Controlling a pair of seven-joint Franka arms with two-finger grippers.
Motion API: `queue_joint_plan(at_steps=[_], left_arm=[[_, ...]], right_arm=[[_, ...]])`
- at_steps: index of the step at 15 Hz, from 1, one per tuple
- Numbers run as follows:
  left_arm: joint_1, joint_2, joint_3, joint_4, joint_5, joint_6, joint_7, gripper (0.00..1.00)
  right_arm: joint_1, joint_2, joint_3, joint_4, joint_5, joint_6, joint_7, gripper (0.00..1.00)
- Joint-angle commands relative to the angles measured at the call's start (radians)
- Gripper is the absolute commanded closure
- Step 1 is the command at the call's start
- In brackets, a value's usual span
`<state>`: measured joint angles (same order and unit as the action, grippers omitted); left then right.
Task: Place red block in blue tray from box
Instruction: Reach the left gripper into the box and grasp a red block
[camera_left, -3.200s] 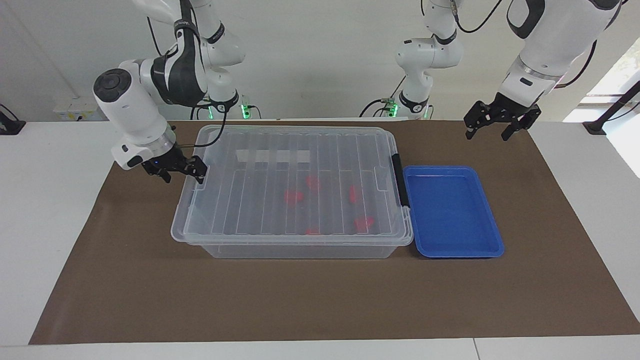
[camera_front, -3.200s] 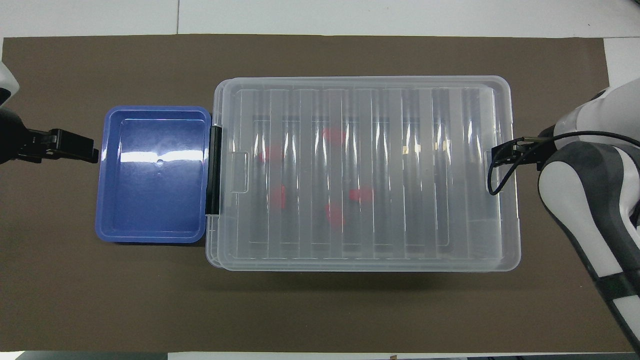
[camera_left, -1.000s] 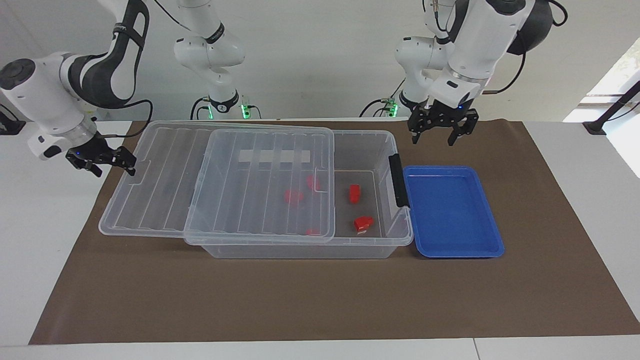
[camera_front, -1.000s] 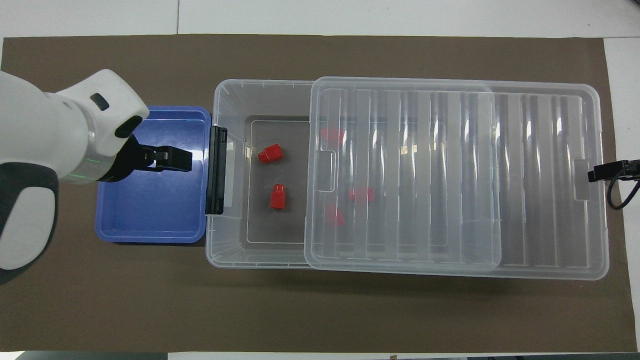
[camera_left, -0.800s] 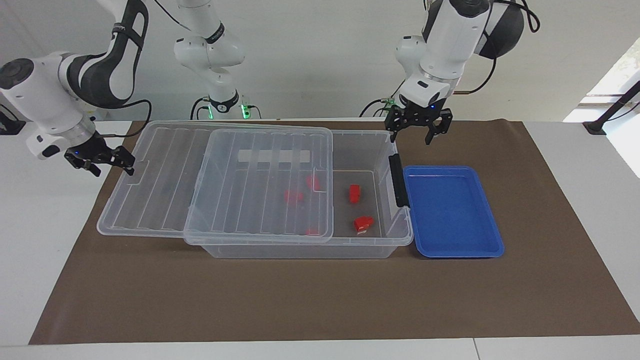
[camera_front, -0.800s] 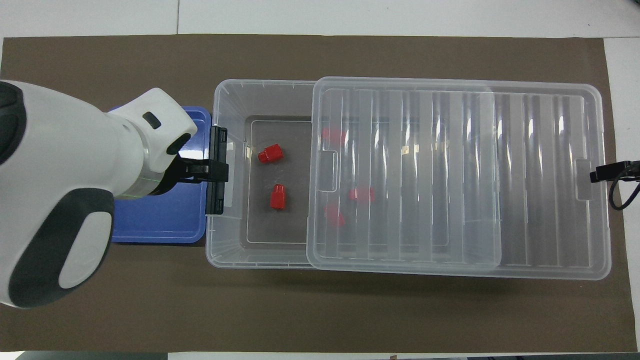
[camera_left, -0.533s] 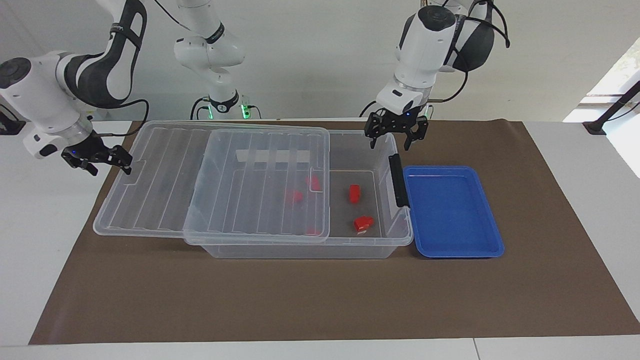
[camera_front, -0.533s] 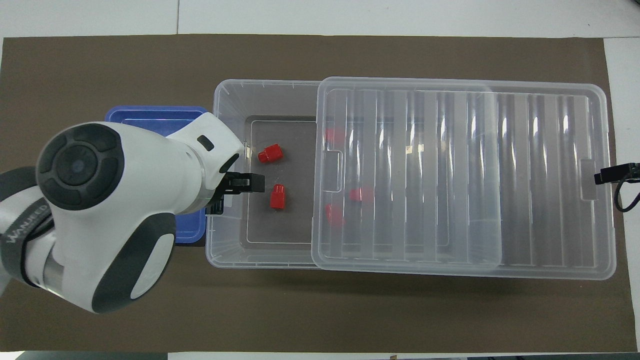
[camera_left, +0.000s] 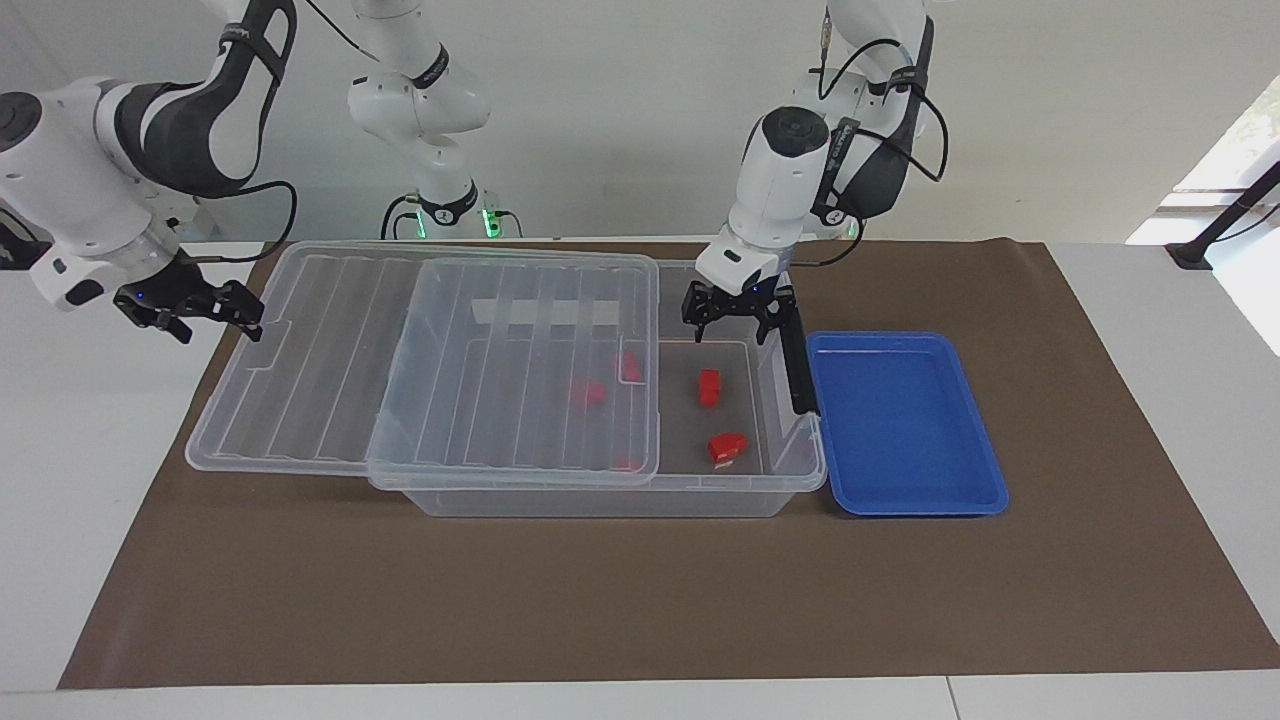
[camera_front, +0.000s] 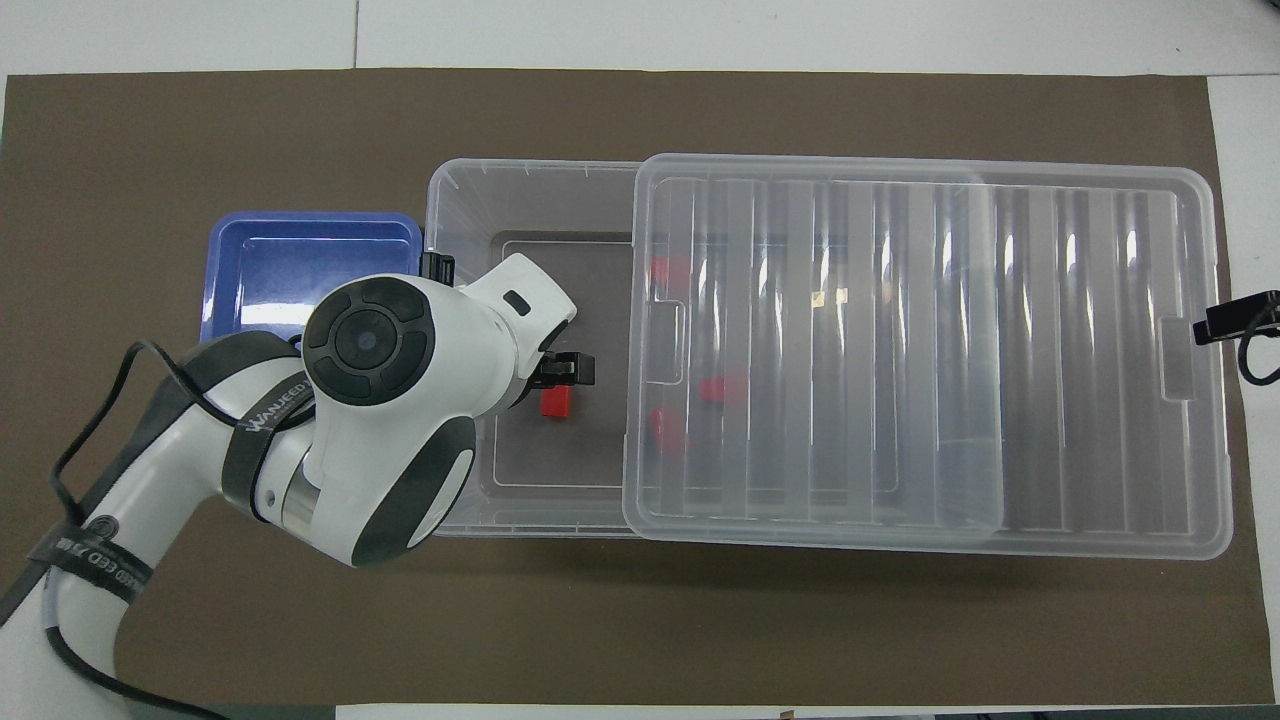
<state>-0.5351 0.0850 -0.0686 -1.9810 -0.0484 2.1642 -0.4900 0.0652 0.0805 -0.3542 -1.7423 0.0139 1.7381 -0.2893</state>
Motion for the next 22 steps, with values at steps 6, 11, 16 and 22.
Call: queue_joint_plan(at_steps=[6,11,16,22], left_arm=[[-0.075,0.099,0.015,-0.136,0.012,0.226,-0.057,0.02],[-0.082,0.091,0.015,-0.205,0.012,0.296,-0.068,0.02],[-0.080,0.084,0.018,-0.243,0.012,0.327,-0.097,1.00],[-0.069,0.020,0.019,-0.225,0.012,0.266,-0.121,1.00]], right_arm=[[0.008,-0.033,0.135,0.116,0.006,-0.144,0.252,0.00],[0.007,-0.034,0.141,0.116,0.006,-0.152,0.252,0.00],[0.008,-0.034,0.142,0.119,0.008,-0.158,0.252,0.00],[0.018,-0.028,0.142,0.138,0.003,-0.161,0.259,0.00]])
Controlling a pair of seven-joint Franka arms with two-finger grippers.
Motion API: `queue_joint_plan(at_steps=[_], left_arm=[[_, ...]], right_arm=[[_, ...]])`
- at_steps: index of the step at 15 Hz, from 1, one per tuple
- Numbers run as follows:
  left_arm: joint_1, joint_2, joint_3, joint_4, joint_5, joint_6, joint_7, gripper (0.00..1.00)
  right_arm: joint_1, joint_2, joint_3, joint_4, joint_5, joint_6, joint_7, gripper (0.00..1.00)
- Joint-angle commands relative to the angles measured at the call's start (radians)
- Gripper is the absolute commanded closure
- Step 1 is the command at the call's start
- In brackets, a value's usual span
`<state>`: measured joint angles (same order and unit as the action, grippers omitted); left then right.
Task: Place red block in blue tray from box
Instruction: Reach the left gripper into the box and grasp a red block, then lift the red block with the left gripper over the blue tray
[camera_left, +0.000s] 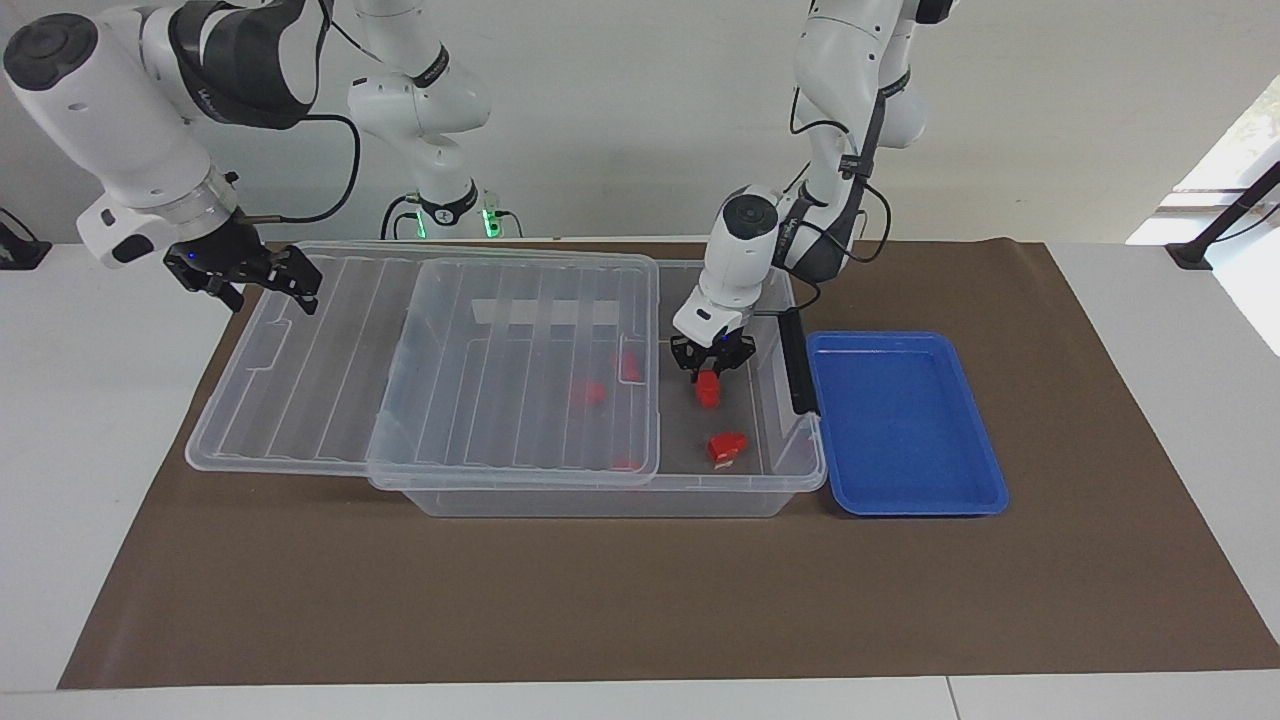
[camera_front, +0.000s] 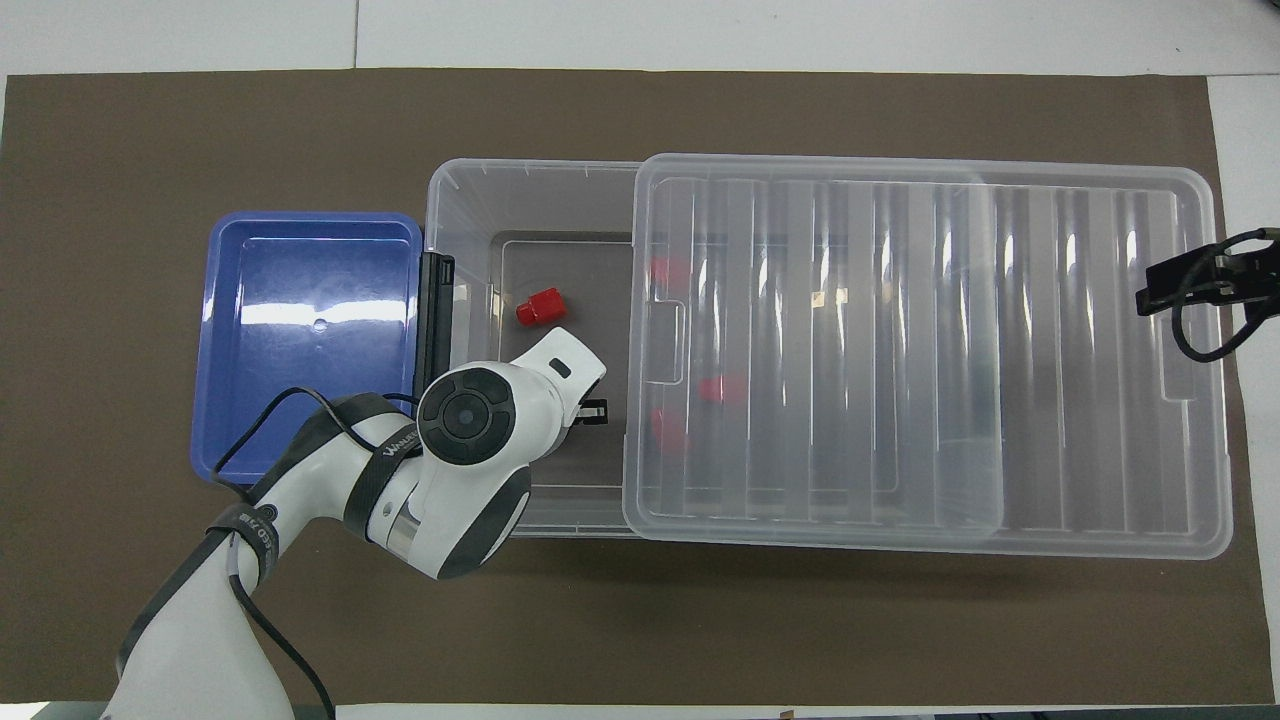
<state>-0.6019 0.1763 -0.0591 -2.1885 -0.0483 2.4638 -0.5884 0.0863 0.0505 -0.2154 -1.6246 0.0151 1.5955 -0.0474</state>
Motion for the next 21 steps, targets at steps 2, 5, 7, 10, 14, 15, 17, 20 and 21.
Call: queue_joint_plan(at_steps=[2,5,7,10,14,15,17,20,21], left_arm=[[0.005,-0.133,0.016,0.018,0.012,-0.136,-0.021,1.00],[0.037,-0.236,0.016,0.058,0.012,-0.278,-0.019,1.00],[0.069,-0.317,0.018,0.059,0.012,-0.339,-0.011,1.00],[0.138,-0.363,0.019,0.105,0.012,-0.440,0.012,1.00],[0.272,-0.356,0.018,0.105,0.012,-0.425,0.145,1.00],[0.307,-0.353,0.018,0.102,0.012,-0.419,0.200,1.00],[0.391,-0.330,0.018,0.078,0.012,-0.384,0.319,1.00],[0.451,-0.252,0.019,0.050,0.012,-0.295,0.410,1.00],[0.455,-0.217,0.019,0.044,0.012,-0.252,0.426,1.00]], right_arm=[[0.000,0.000,0.005,0.020,-0.004,-0.031,0.017,0.00],[0.000,-0.003,0.004,0.018,-0.004,-0.028,0.014,0.00],[0.009,-0.006,0.004,0.015,-0.004,-0.029,0.018,0.00],[0.012,-0.020,0.004,0.002,-0.003,-0.032,0.020,0.00],[0.012,-0.018,0.001,0.003,-0.003,-0.020,0.015,0.00],[0.010,-0.017,0.002,0.003,-0.003,-0.020,0.014,0.00],[0.010,-0.017,0.002,0.003,-0.004,-0.020,0.012,0.00],[0.010,-0.017,0.002,0.003,-0.003,-0.020,0.011,0.00],[0.010,-0.017,0.001,0.003,-0.003,-0.020,0.009,0.00]])
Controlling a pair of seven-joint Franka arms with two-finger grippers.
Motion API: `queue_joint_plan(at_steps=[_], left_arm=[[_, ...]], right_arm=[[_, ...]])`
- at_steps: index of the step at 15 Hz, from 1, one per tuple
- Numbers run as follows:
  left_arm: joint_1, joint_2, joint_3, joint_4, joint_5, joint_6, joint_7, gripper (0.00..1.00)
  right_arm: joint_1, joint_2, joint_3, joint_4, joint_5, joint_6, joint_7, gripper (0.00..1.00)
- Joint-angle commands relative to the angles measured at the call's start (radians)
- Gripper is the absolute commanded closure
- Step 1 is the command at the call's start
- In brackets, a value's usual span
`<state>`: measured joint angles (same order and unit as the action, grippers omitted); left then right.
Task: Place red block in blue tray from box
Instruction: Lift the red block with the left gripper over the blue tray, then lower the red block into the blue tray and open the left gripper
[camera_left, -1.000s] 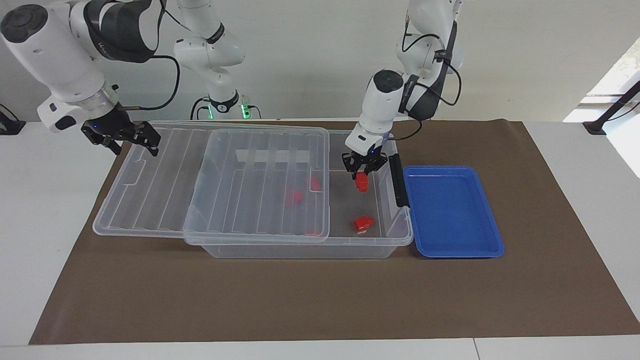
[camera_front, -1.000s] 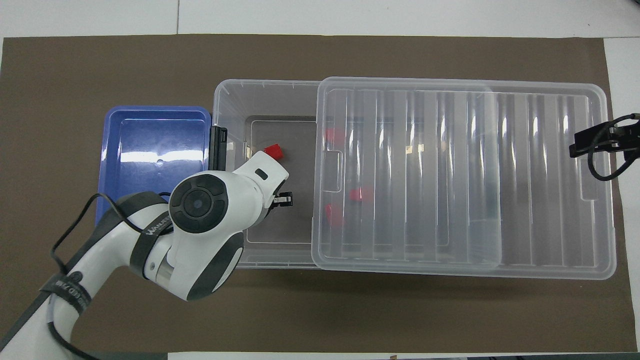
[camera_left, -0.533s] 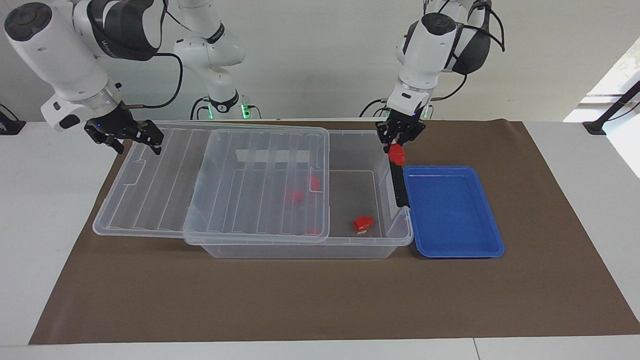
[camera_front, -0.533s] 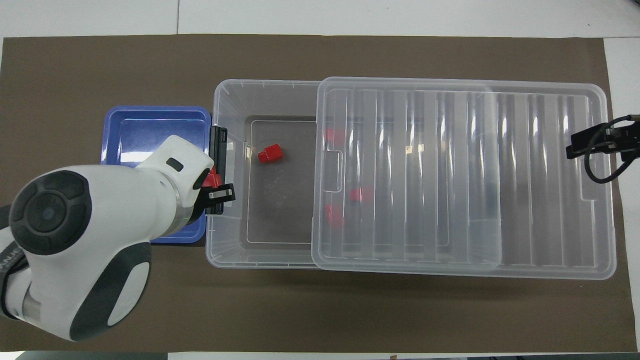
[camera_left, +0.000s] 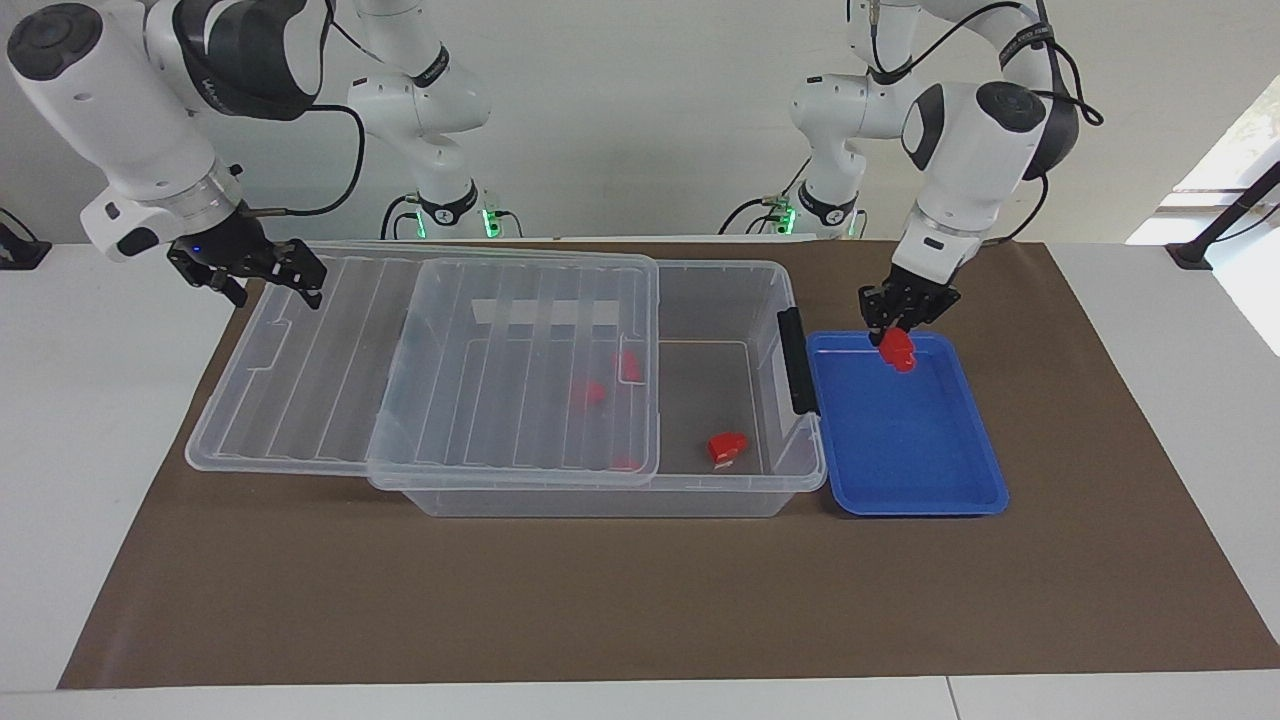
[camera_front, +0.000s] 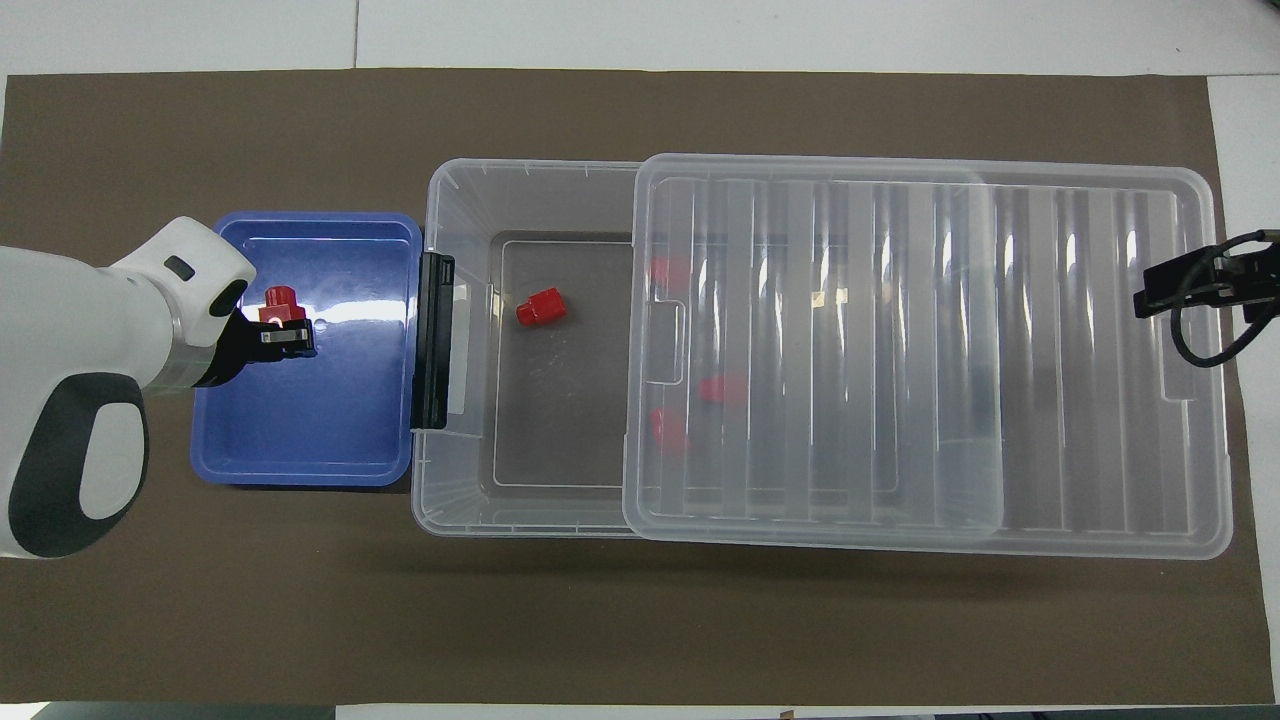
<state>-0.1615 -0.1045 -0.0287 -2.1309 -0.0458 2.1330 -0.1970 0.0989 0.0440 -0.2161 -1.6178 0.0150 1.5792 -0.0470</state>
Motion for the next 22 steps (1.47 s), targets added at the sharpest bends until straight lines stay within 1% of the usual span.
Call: queue_joint_plan(at_steps=[1,2,6,9,10,11,12,14,16,19,20,22], left_arm=[[0.026,0.099,-0.011,-0.017,0.009,0.128,0.050,1.00],[0.048,0.136,-0.013,-0.020,0.009,0.172,0.062,1.00],[0.063,0.251,-0.013,-0.055,0.009,0.341,0.114,1.00],[0.068,0.308,-0.011,-0.066,0.009,0.393,0.113,1.00],[0.069,0.307,-0.011,-0.063,0.009,0.380,0.113,0.71],[0.069,0.307,-0.011,-0.058,0.009,0.378,0.113,0.04],[0.069,0.307,-0.011,-0.052,0.009,0.377,0.111,0.00],[0.068,0.289,-0.011,-0.040,0.009,0.361,0.108,0.00],[0.066,0.249,-0.013,-0.015,0.009,0.288,0.103,0.00],[0.066,0.168,-0.011,0.043,0.009,0.145,0.100,0.00],[0.066,0.151,-0.011,0.083,0.009,0.084,0.100,0.00],[0.068,0.141,-0.011,0.184,0.009,-0.045,0.100,0.00]], right_arm=[[-0.002,-0.012,0.001,-0.004,-0.003,-0.004,0.009,0.00],[-0.002,-0.012,0.001,-0.004,-0.003,-0.004,0.010,0.00],[-0.002,-0.012,0.001,-0.005,-0.003,-0.005,0.010,0.00],[-0.002,-0.012,0.001,-0.005,-0.003,-0.007,0.010,0.00],[-0.002,-0.012,0.001,-0.005,-0.003,-0.007,0.010,0.00],[-0.002,-0.012,0.001,-0.005,-0.003,-0.007,0.010,0.00],[-0.002,-0.012,0.001,-0.005,-0.003,-0.007,0.010,0.00],[-0.002,-0.012,0.001,-0.005,-0.003,-0.007,0.010,0.00],[-0.002,-0.012,0.001,-0.005,-0.003,-0.007,0.010,0.00],[-0.002,-0.012,0.001,-0.005,-0.003,-0.007,0.012,0.00],[-0.002,-0.013,0.001,-0.007,-0.003,-0.007,0.015,0.00],[-0.002,-0.013,0.001,-0.008,-0.004,-0.007,0.016,0.00]])
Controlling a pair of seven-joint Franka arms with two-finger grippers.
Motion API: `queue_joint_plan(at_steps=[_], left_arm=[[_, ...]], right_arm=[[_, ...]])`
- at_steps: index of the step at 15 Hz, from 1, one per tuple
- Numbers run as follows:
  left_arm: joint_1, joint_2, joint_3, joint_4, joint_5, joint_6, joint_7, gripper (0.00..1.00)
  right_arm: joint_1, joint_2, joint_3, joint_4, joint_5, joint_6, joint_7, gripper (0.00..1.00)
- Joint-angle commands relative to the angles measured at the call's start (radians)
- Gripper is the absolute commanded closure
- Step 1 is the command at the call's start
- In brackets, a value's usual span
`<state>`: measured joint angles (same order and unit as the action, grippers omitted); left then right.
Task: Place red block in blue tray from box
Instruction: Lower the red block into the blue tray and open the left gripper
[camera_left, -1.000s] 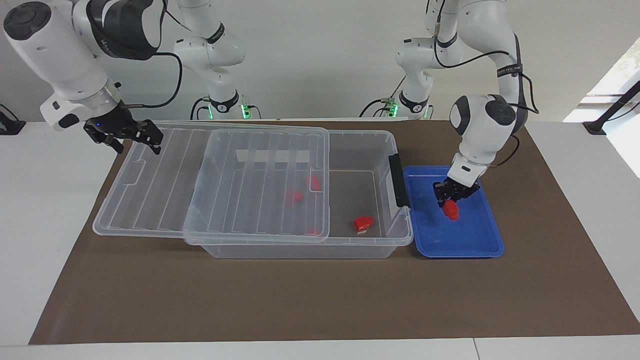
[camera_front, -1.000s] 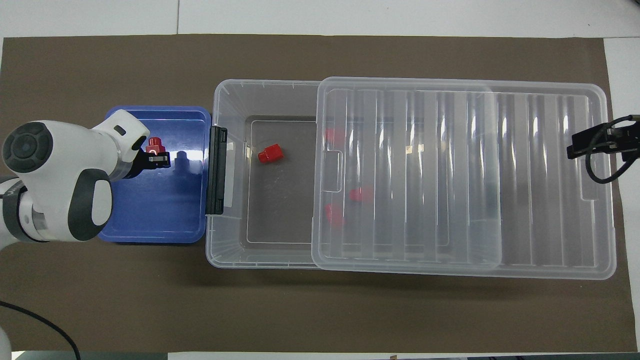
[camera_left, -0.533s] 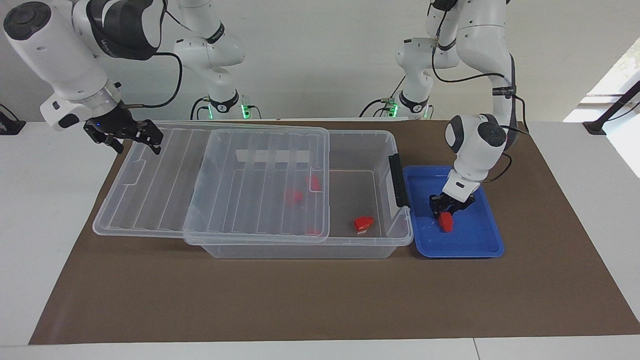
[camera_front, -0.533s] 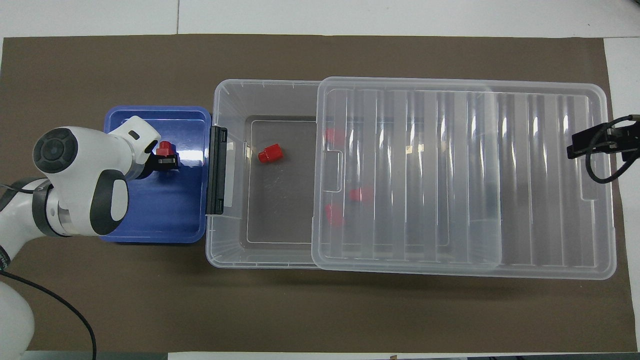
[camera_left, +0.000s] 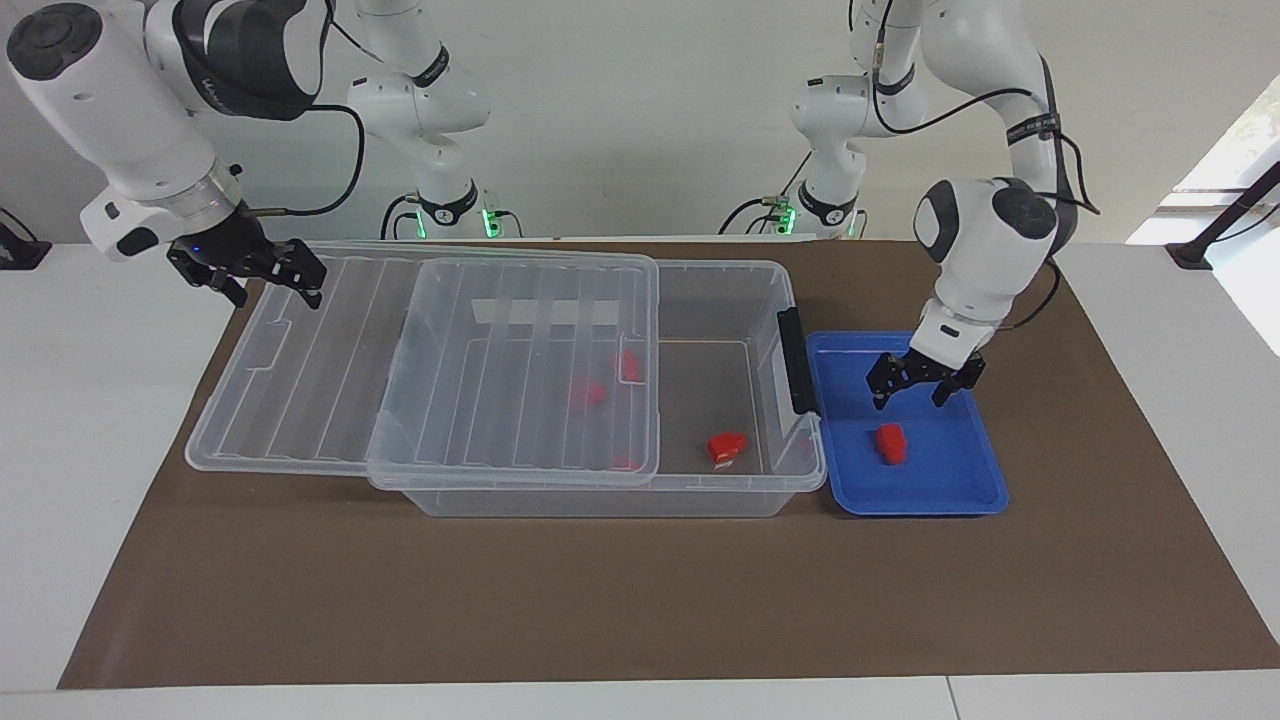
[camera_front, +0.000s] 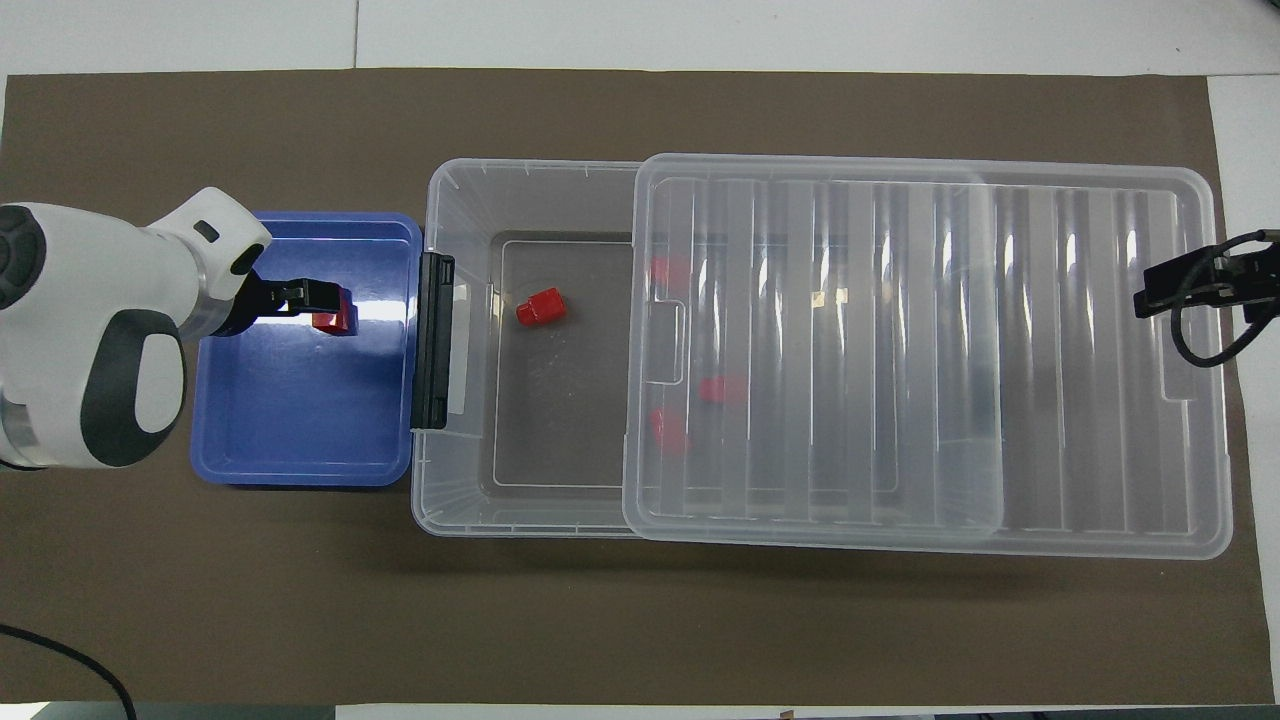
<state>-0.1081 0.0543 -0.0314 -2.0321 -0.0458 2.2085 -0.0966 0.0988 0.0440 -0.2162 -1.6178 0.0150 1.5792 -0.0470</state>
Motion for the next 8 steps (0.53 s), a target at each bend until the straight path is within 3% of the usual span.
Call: queue_joint_plan(at_steps=[1,6,8], left_arm=[[0.016,-0.019,-0.008,0.142,0.009,-0.184,0.001,0.00],[0.038,-0.017,-0.007,0.392,0.009,-0.490,0.009,0.00],[0.038,-0.017,-0.002,0.444,0.012,-0.573,0.011,0.00]], right_arm=[[-0.002,-0.013,0.001,-0.013,-0.010,-0.004,0.016,0.00],[-0.010,-0.013,-0.005,-0.016,-0.013,0.024,0.003,0.00],[-0.020,-0.013,-0.014,-0.027,-0.013,0.083,-0.048,0.00]])
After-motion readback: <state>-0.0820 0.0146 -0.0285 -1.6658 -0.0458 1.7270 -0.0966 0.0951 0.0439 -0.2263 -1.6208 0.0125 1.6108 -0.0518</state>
